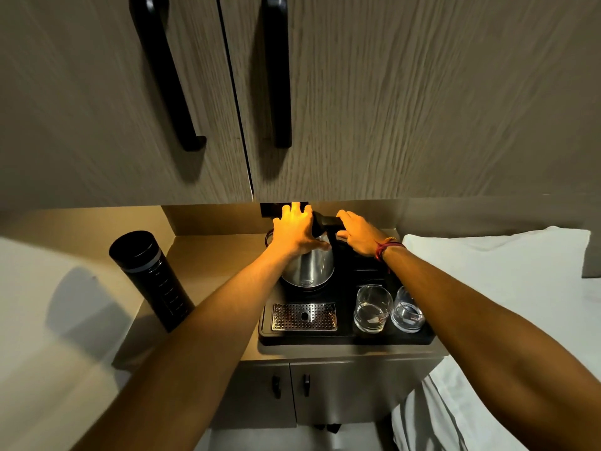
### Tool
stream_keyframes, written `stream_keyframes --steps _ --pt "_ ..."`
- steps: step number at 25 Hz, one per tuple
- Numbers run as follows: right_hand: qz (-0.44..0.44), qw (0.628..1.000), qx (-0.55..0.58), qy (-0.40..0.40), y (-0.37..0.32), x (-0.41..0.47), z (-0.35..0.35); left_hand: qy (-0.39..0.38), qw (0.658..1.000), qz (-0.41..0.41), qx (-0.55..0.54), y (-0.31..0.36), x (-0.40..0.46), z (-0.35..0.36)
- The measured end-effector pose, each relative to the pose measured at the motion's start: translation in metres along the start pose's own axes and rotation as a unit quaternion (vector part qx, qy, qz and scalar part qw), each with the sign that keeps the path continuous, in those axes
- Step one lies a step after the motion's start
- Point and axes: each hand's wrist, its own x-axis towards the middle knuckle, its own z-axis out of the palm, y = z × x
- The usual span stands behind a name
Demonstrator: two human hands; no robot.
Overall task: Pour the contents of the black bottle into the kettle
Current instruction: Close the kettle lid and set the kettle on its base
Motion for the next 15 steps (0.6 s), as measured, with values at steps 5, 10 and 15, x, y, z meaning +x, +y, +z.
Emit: stream_keyframes --steps 5,10,15 --pt "0.036 0.998 -0.004 0.05 -0.005 -0.003 0.014 0.015 1.0 0.017 -0.009 -0.012 -0.006 0.003" --pt "0.078 0.995 -0.008 0.058 -0.005 -0.017 0.028 0.03 0.999 0.023 0.019 -0.026 -0.026 0.013" --pt "0.042 0.986 -0.154 0.056 -0.01 -0.015 0.019 -0.039 0.996 -0.015 0.084 -0.02 -0.023 0.01"
